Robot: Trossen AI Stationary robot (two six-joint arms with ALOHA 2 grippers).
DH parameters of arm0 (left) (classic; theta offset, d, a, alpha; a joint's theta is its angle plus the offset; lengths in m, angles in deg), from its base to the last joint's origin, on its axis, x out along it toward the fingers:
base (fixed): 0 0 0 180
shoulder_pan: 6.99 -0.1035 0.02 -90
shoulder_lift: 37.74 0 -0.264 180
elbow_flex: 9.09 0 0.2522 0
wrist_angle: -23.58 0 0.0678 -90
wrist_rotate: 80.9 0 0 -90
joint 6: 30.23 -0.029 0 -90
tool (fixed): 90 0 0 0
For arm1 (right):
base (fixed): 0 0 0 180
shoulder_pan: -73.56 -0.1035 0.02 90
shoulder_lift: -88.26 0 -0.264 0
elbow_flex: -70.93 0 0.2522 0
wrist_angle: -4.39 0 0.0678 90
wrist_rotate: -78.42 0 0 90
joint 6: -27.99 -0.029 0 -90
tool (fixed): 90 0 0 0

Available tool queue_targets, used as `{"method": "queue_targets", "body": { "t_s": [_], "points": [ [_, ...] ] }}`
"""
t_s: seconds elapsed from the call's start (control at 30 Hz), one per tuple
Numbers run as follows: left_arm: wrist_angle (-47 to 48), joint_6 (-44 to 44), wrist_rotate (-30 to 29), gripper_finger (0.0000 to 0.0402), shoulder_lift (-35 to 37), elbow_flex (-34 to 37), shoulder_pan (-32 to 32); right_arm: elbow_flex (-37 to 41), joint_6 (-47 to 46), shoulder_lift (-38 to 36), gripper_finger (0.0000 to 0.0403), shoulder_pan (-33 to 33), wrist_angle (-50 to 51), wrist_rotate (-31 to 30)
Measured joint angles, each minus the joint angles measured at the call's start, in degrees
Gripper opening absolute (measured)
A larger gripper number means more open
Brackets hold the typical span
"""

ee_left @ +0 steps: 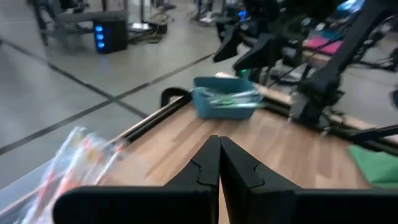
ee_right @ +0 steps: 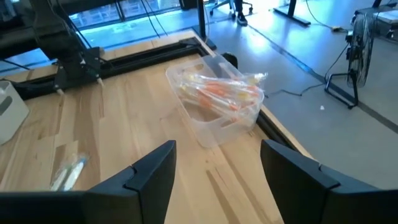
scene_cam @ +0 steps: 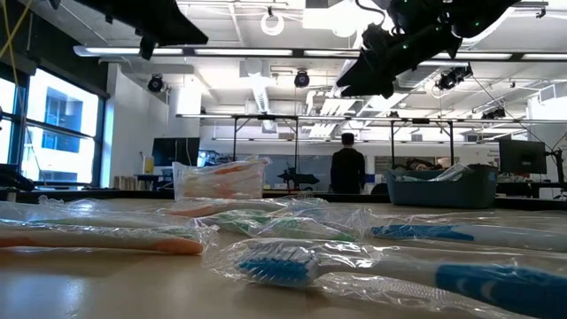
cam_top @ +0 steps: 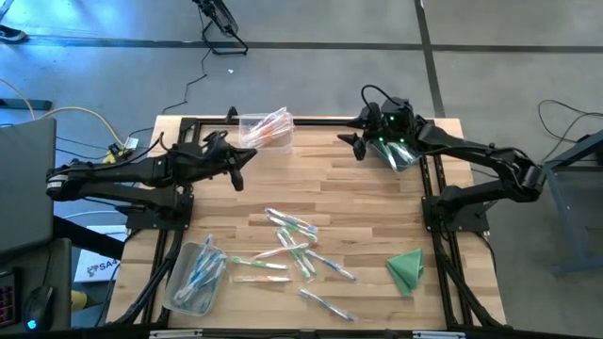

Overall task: Pick & Place Toothbrushes
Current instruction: Put the top blue toothbrush into the gray bin

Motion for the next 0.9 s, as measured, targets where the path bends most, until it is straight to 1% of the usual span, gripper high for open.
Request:
{"method": "queue_targets", "body": {
  "t_s": [0.13, 0.3, 0.4, 0.5, 0.63, 0.73, 0.9],
  "points": [
    [-2.55, -0.02, 0.92, 0.0, 0.02, -0.06, 0.09, 0.01, -0.03, 0.0, 0.0226, 0.0, -0.73, 0.01],
    [-1.84, -2.25, 1.1, 0.0, 1.18, -0.07, 0.0, 0.01, -0.17, 0.01, 0.0226, 0.0, -0.56, 0.32],
    [-1.06, -3.88, 2.61, 0.0, 3.03, -0.07, 0.0, 0.01, -0.72, 0.01, 0.0226, 0.0, -0.55, 0.36],
    [-0.1, -7.89, 4.63, 0.0, 5.74, -0.09, 0.0, 0.01, -2.97, 0.0, 0.0226, -0.06, -0.56, 0.39],
    [1.72, -11.27, 4.87, 0.0, 9.47, 0.01, 0.0, 0.01, -5.22, 0.02, 0.0226, -1.06, -0.98, 0.36],
    [1.08, -12.07, 4.87, 0.0, 12.04, 2.25, 0.0, 0.01, -6.6, 0.01, 0.0226, -2.92, -3.51, 0.41],
    [-0.69, -8.79, 5.37, 0.0, 15.83, 7.68, 0.0, 0.01, -6.21, 0.67, 0.0226, -7.41, -9.23, 0.37]
  ]
}}
